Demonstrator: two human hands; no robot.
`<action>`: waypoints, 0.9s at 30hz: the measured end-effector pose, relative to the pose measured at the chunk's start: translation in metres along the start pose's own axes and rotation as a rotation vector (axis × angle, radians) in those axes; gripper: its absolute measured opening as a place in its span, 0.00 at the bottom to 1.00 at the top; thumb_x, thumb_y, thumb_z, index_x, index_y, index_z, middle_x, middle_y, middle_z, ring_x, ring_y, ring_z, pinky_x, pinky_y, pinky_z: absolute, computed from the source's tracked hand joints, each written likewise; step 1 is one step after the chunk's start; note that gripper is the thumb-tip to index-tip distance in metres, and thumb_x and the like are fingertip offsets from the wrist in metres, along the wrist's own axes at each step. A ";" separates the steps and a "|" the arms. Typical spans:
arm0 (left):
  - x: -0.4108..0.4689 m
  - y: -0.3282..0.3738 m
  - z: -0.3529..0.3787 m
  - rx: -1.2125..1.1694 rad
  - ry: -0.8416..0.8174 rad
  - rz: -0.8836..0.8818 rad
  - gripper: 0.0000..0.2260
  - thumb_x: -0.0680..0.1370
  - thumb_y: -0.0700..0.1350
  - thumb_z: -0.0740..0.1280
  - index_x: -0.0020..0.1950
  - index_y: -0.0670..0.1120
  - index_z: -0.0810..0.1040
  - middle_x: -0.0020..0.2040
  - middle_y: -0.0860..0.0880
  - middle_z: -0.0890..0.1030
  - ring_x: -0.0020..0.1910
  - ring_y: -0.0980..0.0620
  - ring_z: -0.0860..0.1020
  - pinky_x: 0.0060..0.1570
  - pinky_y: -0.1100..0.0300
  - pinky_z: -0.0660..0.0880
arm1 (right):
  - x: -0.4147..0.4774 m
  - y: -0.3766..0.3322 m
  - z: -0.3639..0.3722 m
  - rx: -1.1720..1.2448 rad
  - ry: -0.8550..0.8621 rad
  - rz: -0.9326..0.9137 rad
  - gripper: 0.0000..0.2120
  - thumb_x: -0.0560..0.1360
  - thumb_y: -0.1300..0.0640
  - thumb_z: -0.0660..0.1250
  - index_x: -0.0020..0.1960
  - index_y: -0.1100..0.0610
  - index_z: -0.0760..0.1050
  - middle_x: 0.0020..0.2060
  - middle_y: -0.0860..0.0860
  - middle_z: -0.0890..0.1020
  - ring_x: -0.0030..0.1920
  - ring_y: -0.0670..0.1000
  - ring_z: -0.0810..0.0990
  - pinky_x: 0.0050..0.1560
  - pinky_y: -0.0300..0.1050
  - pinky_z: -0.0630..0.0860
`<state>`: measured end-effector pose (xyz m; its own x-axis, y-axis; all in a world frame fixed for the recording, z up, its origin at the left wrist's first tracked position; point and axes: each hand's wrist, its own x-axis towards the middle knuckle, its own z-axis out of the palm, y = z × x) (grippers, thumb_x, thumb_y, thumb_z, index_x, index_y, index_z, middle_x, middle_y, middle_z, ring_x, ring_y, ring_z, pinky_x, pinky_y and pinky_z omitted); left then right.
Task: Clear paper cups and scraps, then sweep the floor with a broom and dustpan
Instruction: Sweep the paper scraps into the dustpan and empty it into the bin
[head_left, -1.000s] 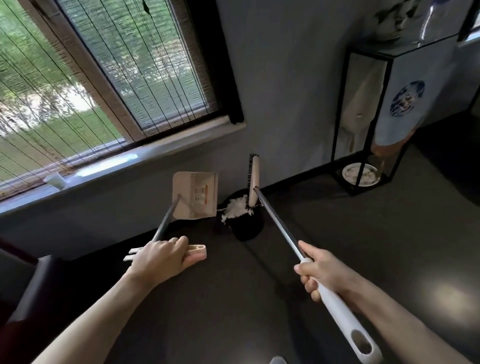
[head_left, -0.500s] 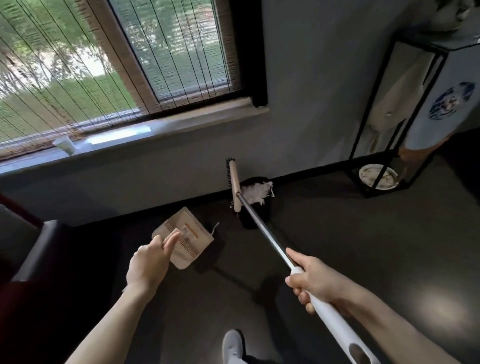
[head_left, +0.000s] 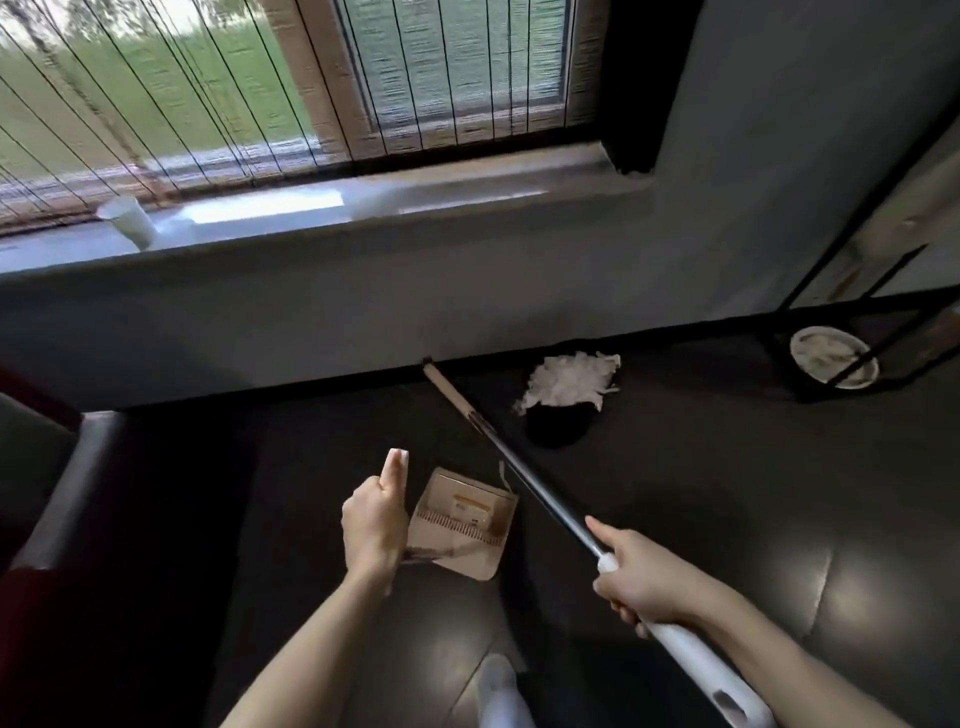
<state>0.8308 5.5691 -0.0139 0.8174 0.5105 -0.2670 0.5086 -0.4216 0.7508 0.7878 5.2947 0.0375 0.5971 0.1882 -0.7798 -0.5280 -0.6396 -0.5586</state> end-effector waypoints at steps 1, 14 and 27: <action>0.011 0.004 0.003 -0.021 -0.007 -0.019 0.33 0.74 0.74 0.53 0.33 0.45 0.75 0.35 0.45 0.80 0.35 0.46 0.79 0.34 0.53 0.73 | 0.009 -0.007 -0.002 -0.043 0.008 0.018 0.39 0.74 0.64 0.59 0.78 0.44 0.47 0.33 0.52 0.77 0.27 0.47 0.76 0.26 0.40 0.74; 0.137 0.053 0.020 0.014 -0.213 0.157 0.16 0.75 0.57 0.70 0.56 0.49 0.72 0.40 0.51 0.79 0.32 0.56 0.77 0.26 0.70 0.70 | 0.167 -0.082 -0.050 -0.373 0.078 0.146 0.34 0.76 0.64 0.57 0.79 0.51 0.49 0.61 0.58 0.76 0.33 0.51 0.79 0.26 0.40 0.74; 0.178 0.047 0.017 0.065 -0.356 0.434 0.31 0.74 0.44 0.73 0.73 0.61 0.66 0.51 0.54 0.75 0.52 0.59 0.73 0.53 0.69 0.67 | 0.155 -0.076 -0.052 0.179 -0.148 0.413 0.38 0.74 0.70 0.62 0.76 0.42 0.57 0.42 0.56 0.76 0.21 0.43 0.69 0.22 0.36 0.67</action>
<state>1.0046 5.6276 -0.0363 0.9905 0.0000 -0.1377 0.1114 -0.5877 0.8014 0.9526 5.3335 -0.0262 0.2294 0.0578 -0.9716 -0.8069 -0.5470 -0.2230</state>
